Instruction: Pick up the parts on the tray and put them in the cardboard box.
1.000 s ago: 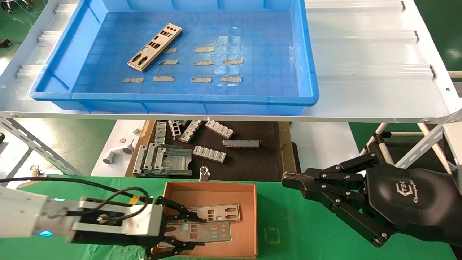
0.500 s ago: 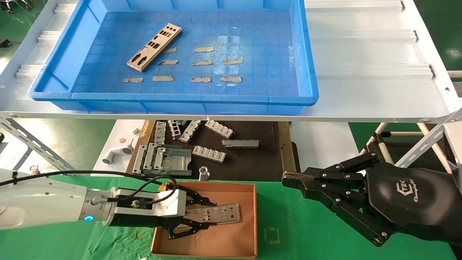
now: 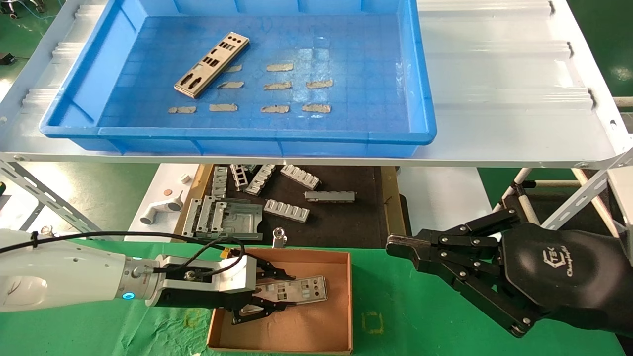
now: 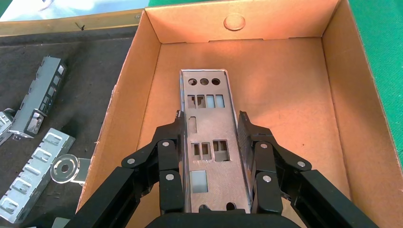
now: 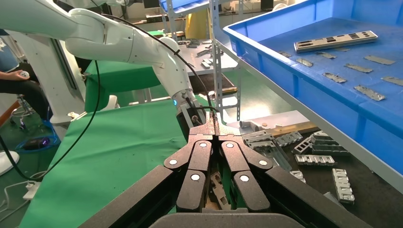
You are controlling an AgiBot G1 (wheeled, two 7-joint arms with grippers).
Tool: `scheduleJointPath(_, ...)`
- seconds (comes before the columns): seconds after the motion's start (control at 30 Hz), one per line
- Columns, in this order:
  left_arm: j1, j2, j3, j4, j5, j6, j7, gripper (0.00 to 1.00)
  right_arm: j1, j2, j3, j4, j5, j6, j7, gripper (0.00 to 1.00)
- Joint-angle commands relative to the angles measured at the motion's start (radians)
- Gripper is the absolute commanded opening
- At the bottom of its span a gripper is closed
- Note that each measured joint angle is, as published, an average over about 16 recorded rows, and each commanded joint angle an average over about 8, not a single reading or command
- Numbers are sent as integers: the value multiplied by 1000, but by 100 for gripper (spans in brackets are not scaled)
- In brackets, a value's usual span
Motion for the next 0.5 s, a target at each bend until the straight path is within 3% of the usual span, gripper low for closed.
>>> scheduleJointPath(0.03,-6,6,1,18,1,6,8,100,0,0,0,0,0,0,0,0)
scheduleJointPath(0.5,-34,18,-10,103,-28,96,28,100,0,0,0,0,0,0,0,0)
